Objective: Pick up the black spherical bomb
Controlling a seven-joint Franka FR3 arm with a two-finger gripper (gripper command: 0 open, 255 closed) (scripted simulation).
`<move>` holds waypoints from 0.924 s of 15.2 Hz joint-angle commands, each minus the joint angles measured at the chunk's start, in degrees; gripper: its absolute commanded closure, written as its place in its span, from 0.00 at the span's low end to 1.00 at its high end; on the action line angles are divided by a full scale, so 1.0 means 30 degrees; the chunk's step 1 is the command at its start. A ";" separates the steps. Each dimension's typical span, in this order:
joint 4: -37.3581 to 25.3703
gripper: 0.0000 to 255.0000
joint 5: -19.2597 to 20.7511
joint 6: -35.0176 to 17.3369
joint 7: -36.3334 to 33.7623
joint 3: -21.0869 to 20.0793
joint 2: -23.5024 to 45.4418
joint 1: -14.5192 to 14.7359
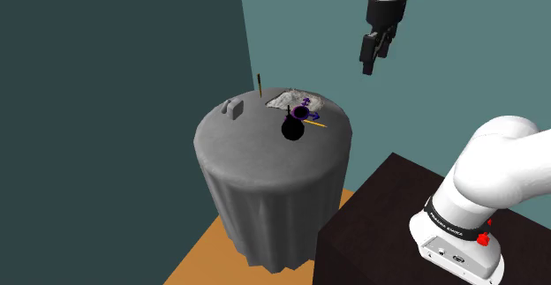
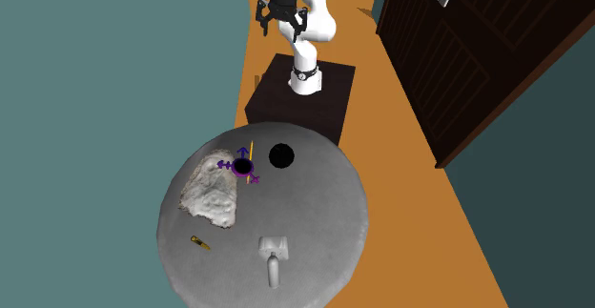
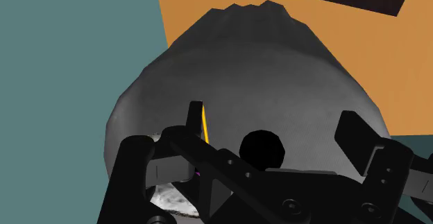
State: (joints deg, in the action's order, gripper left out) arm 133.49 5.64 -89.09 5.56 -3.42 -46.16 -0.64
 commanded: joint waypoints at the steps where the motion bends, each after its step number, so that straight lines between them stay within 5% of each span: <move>1: 0.0000 0.00 0.0000 0.0000 0.0000 0.0000 0.0000 0.0000; 14: -0.1371 0.00 -0.0522 -0.5820 -0.3046 -0.1436 0.8504 -0.0266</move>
State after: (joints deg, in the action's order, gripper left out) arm 130.21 4.02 -105.46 -2.99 -7.53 -22.79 -1.31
